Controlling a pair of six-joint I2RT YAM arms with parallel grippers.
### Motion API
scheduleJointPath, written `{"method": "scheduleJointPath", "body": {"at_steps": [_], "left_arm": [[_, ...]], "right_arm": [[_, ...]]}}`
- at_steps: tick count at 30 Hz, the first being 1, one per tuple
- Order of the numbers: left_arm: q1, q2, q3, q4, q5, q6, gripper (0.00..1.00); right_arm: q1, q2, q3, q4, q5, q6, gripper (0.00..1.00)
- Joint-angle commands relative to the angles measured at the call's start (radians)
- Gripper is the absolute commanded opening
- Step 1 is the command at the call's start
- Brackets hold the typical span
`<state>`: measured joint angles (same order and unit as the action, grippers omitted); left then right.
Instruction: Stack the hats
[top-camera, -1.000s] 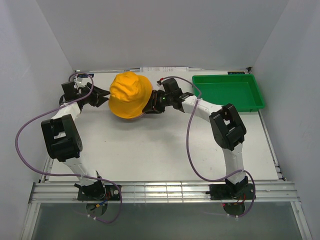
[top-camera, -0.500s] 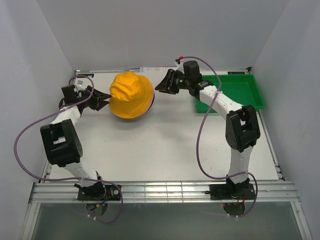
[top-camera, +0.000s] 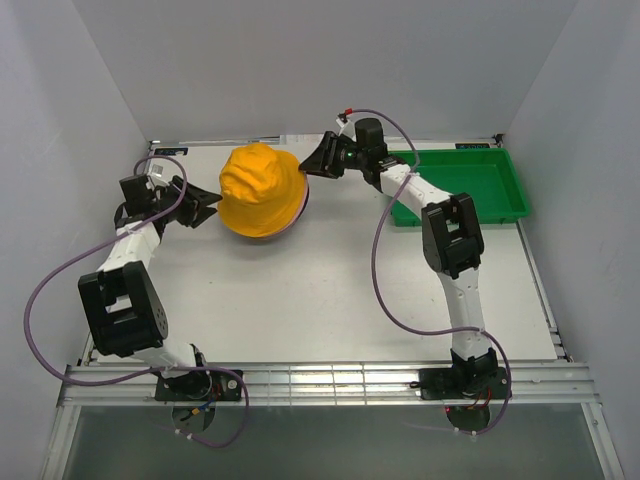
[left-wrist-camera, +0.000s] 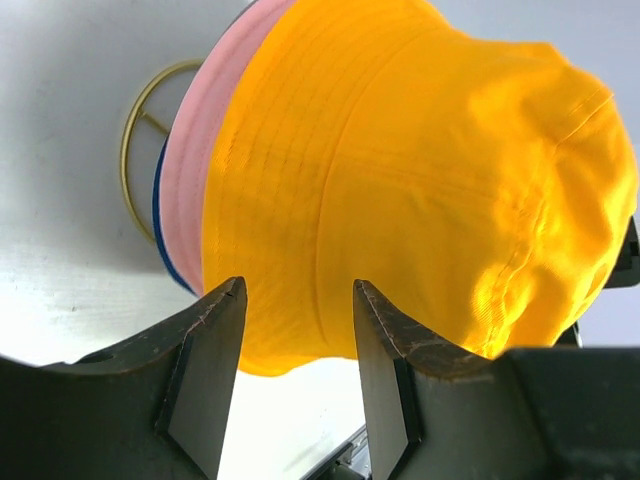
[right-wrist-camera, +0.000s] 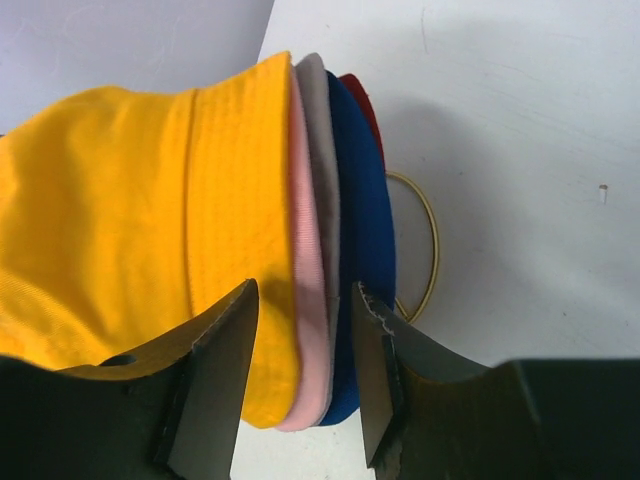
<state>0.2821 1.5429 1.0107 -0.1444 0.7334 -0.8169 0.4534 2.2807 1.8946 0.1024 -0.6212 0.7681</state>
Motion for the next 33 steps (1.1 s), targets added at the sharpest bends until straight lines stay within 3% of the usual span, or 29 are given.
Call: {"method": "scheduleJointPath", "body": {"at_steps": [1,12,25,33], "left_arm": [[0.003,-0.078,-0.029,-0.055,-0.040,0.030,0.57],[0.003,-0.107,-0.070,-0.070,-0.039,0.035,0.57],[-0.011,-0.072,-0.081,-0.037,-0.023,0.015,0.57],[-0.024,-0.041,-0.096,0.014,-0.023,-0.017,0.57]], "right_arm": [[0.011,0.005,0.083,0.097,-0.014,0.023,0.48],[0.030,0.039,0.110,0.069,0.052,0.027,0.48],[0.042,0.128,0.222,0.051,0.023,0.040,0.49],[0.050,0.099,0.140,0.088,0.017,0.043,0.47]]}}
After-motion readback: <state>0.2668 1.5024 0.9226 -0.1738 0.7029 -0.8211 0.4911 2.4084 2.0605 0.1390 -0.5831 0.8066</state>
